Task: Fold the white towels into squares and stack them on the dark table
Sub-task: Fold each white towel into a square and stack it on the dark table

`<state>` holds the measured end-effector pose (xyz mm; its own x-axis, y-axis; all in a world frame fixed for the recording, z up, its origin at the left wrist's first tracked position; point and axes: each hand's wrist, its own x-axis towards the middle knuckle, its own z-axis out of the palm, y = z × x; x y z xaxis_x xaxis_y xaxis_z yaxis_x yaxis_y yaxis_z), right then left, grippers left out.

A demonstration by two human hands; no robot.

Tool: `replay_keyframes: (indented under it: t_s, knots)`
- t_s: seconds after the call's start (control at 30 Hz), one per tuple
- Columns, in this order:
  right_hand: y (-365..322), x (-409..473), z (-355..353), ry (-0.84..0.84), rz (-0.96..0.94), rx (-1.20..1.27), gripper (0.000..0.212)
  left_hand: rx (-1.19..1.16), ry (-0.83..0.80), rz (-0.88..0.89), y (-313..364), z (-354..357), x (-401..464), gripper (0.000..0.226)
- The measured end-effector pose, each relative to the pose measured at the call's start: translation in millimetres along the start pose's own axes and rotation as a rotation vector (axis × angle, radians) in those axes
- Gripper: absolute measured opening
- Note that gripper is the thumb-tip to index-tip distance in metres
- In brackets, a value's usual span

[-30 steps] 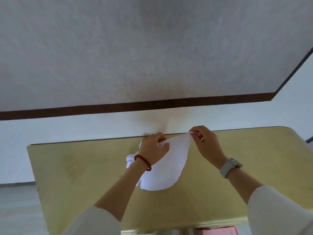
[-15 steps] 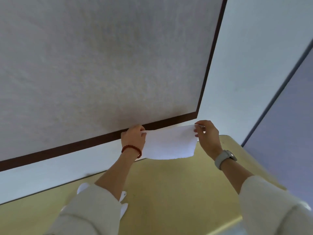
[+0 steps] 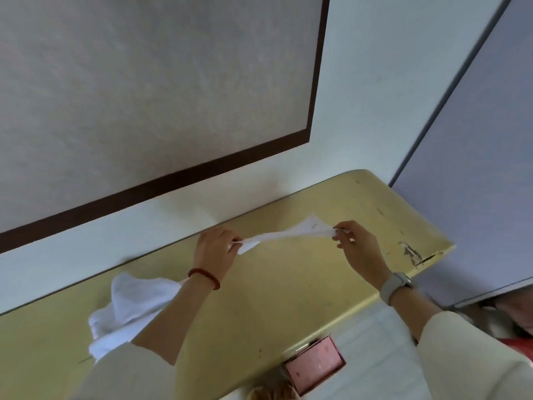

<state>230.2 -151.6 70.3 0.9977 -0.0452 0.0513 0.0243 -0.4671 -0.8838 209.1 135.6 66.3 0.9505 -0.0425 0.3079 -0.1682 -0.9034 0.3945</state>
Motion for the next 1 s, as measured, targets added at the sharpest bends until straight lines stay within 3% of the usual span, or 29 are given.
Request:
replay_keyframes:
  t_s: [0.07, 0.23, 0.3, 0.47, 0.63, 0.8, 1.0]
  knots:
    - [29.0, -25.3, 6.2, -0.103, 0.103, -0.095, 0.014, 0.015, -0.161, 0.0, -6.1, 15.7, -28.0, 0.011]
    - [81.7, -80.5, 15.9, -0.451, 0.31, -0.332, 0.013, 0.005, -0.801, -0.1, -19.8, 53.9, -86.6, 0.022]
    - [94.3, -90.5, 20.5, -0.494, 0.337, -0.414, 0.011, -0.044, -0.889, -0.146, -21.8, 64.1, -100.7, 0.024]
    - [105.5, -85.6, 35.8, -0.337, 0.383, -0.544, 0.021, -0.39, -0.687, -0.435, -25.8, 78.1, -98.6, 0.014]
    - [104.4, -48.2, 46.9, -0.129, 0.282, -0.431, 0.019, -0.666, -0.424, -0.704, -23.0, 88.2, -59.7, 0.008]
    - [109.3, -13.8, 62.3, -0.037, 0.258, -0.311, 0.018, -0.644, -0.304, -0.735, -36.2, 114.0, -33.1, 0.009]
    - [128.3, 7.8, 83.4, -0.015, 0.265, -0.358, 0.022, -0.52, -0.248, -0.699, -52.0, 145.5, -15.9, 0.016]
